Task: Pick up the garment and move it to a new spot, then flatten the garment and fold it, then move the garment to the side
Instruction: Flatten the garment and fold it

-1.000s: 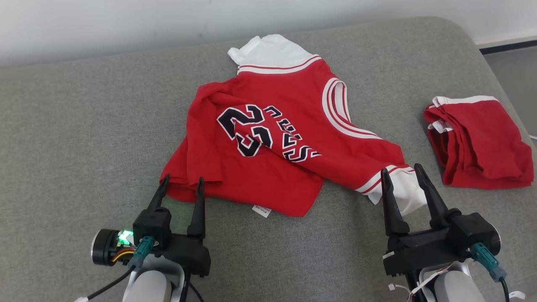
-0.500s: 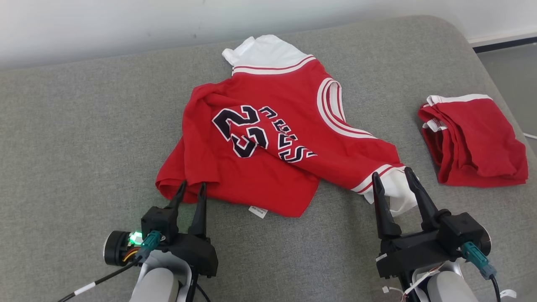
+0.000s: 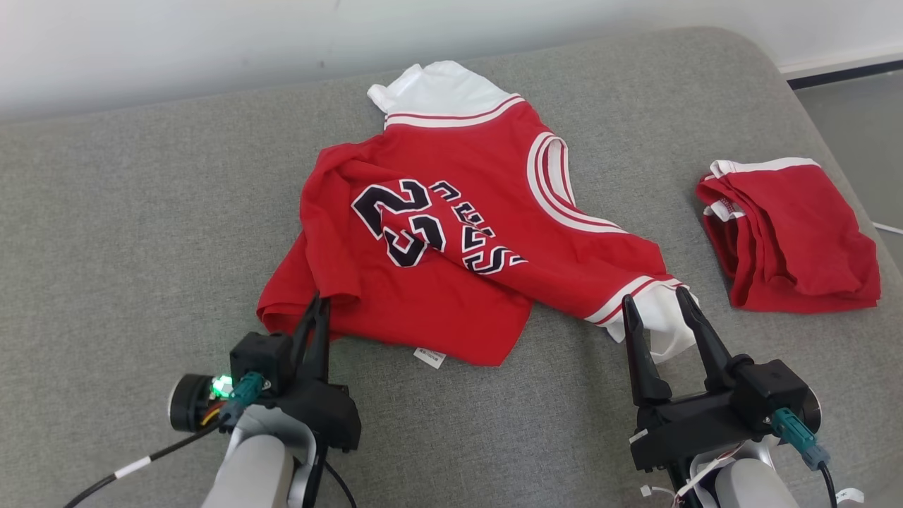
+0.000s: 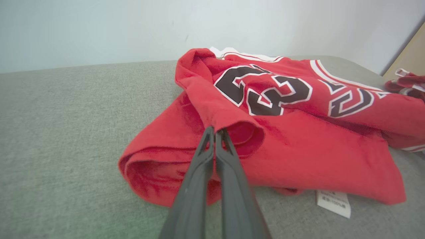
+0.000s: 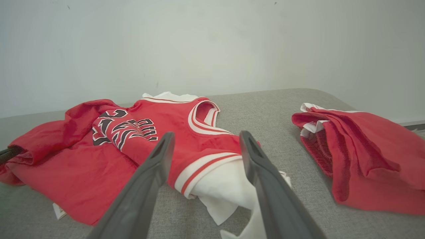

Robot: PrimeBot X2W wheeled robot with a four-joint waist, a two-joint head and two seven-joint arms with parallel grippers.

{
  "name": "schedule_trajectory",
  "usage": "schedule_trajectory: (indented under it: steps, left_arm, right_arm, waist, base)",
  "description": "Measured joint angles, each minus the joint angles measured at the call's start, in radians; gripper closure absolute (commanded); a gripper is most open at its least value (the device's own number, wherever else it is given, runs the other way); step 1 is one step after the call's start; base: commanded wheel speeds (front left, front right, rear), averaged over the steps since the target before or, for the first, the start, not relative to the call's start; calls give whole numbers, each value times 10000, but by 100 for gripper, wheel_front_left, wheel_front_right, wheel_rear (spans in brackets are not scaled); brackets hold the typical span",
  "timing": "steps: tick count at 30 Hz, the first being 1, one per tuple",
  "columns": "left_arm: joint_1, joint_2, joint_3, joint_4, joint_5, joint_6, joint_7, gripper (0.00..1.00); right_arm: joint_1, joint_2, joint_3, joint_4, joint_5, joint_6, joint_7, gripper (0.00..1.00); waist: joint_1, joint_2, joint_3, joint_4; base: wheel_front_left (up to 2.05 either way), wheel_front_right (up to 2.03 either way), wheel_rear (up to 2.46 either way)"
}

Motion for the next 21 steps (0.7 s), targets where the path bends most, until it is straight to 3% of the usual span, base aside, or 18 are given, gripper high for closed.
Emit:
schedule_trajectory:
  steps: [6, 11, 21]
  left_arm:
    - [-683, 278, 454, -1154, 635, -420, 0, 100]
    - [-2456, 1179, -203, -2220, 1429, -865, -2, 100]
    - [-6492, 2525, -1942, -788, 1708, -1011, 420, 100]
  right_arm:
    - [45, 48, -267, 90, 90, 0, 0, 0]
    - [219, 150, -343, 201, 178, 0, 0, 0]
    - [211, 226, 25, 414, 606, 0, 0, 0]
  waist:
    - [0, 0, -142, 90]
    - [0, -1, -385, 331]
    - [0, -2, -425, 216]
  base:
    - [0, 0, 0]
    - [0, 0, 0]
    - [0, 0, 0]
